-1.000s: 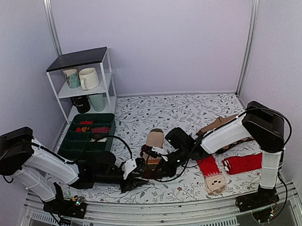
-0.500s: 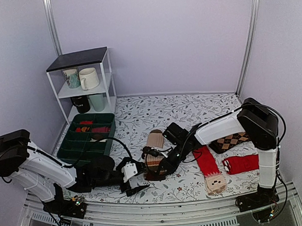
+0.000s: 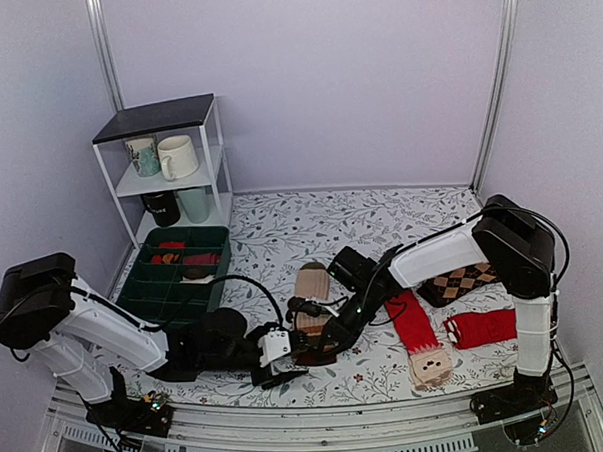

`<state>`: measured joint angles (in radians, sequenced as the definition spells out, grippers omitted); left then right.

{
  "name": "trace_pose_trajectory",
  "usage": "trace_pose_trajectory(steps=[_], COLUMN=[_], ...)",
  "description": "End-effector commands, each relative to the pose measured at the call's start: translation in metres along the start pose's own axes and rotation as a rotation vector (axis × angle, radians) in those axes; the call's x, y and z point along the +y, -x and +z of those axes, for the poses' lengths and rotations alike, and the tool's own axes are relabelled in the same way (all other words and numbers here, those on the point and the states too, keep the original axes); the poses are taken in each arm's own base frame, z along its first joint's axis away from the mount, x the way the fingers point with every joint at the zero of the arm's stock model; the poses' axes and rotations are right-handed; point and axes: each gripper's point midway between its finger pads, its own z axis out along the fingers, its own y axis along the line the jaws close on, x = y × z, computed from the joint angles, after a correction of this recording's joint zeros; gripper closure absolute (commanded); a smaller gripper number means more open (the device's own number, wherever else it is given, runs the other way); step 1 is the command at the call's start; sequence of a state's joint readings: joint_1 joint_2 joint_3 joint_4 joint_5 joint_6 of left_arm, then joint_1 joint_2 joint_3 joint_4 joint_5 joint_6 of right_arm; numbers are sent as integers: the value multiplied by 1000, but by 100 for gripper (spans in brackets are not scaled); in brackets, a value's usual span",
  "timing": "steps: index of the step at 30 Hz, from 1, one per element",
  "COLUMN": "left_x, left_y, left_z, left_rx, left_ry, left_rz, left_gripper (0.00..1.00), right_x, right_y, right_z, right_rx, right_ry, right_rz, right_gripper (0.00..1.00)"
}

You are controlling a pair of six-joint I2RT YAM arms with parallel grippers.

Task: Roll the socks
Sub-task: Roll a pair of socks at the center of the board.

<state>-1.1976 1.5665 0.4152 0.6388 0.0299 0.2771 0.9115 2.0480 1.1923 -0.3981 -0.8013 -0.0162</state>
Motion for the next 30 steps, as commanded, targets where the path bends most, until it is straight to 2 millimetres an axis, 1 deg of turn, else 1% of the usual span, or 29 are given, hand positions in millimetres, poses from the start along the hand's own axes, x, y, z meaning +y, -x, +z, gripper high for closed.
trace_pose_trajectory(steps=[1, 5, 9, 13, 17, 21, 25, 27, 30], left_x=[-20, -29, -28, -26, -28, -27, -26, -26, -28], left_y=[3, 5, 4, 4, -3, -16, -27, -33, -38], left_z=[5, 10, 19, 23, 25, 28, 32, 35, 37], left_rx=[-22, -34, -25, -27, -5, 52, 93, 122, 145], left_ry=[-83, -116, -108, -99, -104, -95, -78, -77, -84], left_rz=[14, 21, 36, 38, 26, 8, -2, -2, -5], left_gripper=[27, 26, 25, 24, 26, 27, 27, 30, 39], right_x=[-40, -42, -43, -43, -43, -42, -42, -42, -41], right_y=[-68, -69, -71, -71, -72, -73, -74, -75, -75], right_z=[16, 16, 16, 17, 16, 16, 17, 17, 17], right_rx=[204, 206, 208, 210, 210, 211, 213, 215, 216], right_ry=[-112, -114, -111, -109, -108, -104, -99, -97, -94], right_rz=[188, 190, 196, 197, 198, 200, 201, 202, 203], right_gripper=[100, 99, 99, 99, 100, 99, 99, 99, 99])
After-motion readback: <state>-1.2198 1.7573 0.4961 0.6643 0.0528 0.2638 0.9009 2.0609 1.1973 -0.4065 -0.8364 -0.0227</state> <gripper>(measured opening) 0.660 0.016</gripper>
